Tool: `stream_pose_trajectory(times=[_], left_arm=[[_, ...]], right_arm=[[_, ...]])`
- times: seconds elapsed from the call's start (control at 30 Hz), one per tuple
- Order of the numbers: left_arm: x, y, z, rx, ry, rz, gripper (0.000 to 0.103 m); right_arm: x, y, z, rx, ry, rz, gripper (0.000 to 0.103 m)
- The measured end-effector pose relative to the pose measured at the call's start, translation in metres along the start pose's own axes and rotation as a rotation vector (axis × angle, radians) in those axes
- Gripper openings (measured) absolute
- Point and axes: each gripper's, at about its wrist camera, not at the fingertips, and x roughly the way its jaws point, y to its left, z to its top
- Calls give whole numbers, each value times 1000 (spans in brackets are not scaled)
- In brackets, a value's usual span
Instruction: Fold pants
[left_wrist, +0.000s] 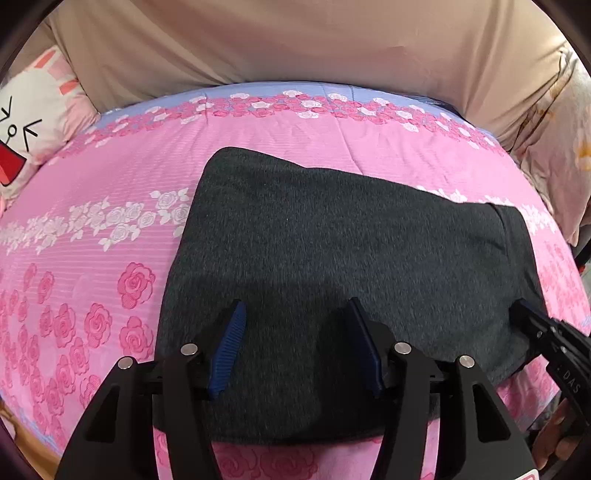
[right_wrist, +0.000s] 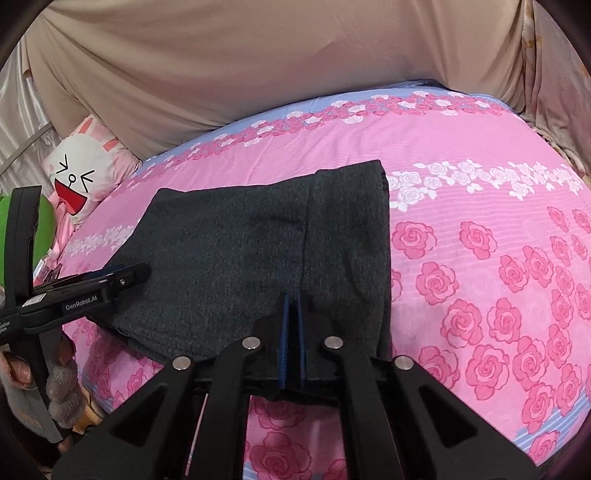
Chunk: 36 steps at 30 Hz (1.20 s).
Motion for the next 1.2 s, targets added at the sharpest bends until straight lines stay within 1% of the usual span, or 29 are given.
stream_pose_trajectory(times=[0.17,0.23,0.27,0.3,0.33,0.37,0.4,0.43,0.47,0.5,0.53,0.6,0.63,0.67,0.7,0.77,0.87,0.93,0.97,1.0,1.03,1.07,1.1,1.13,1.17,1.2], left_arm=[[-3,-3,-7,17,-10,25,57],[-6,-5,-9,22,-18,31,58],[-10,-5,-10,21,-26,25,59],[-16,-5,-12,21,-36,5,63],[-25,-5,-15,26,-57,-35,65],[-31,-7,-17,35,-73,-60,68],[-40,-10,-20,57,-99,-86,77],[-48,-15,-23,87,-127,-101,84],[-54,-22,-27,118,-149,-111,86],[-58,-30,-30,152,-165,-122,86],[-61,-41,-34,201,-172,-138,86],[-61,-58,-39,262,-169,-161,86],[-59,-69,-42,299,-162,-163,86],[-57,-76,-44,321,-158,-155,86],[-56,-85,-46,346,-154,-142,86],[-54,-93,-50,364,-150,-149,87],[-44,-101,-50,360,-128,-161,86],[-35,-106,-50,363,-116,-148,87],[-31,-108,-50,368,-114,-142,87],[-27,-111,-49,377,-117,-125,87],[-25,-113,-50,386,-123,-120,84],[-24,-114,-48,388,-130,-121,76],[-23,-113,-45,378,-134,-123,44],[-24,-111,-37,355,-118,-147,25],[-28,-107,-29,323,-108,-192,18],[-39,-100,-18,262,-106,-270,14]], right_arm=[[0,-1,-4,-6,-22,3,3],[-4,-2,-4,9,-24,13,3],[-9,-4,-3,35,-26,24,3],[-14,-7,-4,58,-27,38,4],[-20,-10,-4,76,-28,56,6],[-30,-14,-6,96,-34,75,16],[-37,-17,-7,103,-39,90,25],[-41,-18,-8,105,-37,98,27],[-45,-19,-10,101,-28,107,32],[-47,-17,-12,93,-24,106,36],[-48,-16,-14,79,-24,96,36],[-47,-13,-16,53,-28,57,36],[-49,-14,-17,58,-41,36,36],[-53,-15,-18,70,-60,9,38],[-57,-18,-18,75,-72,2,42],[-59,-25,-20,87,-71,19,47],[-49,-31,-22,92,-40,53,46],[-41,-29,-23,93,-40,84,39],[-40,-28,-23,97,-50,80,37],[-39,-26,-20,93,-64,82,28],[-39,-25,-17,84,-74,80,20],[-40,-24,-10,70,-85,94,10],[-44,-22,-5,64,-98,122,5],[-49,-20,3,54,-115,155,3],[-57,-15,10,39,-140,176,3],[-71,-8,19,19,-189,187,3]])
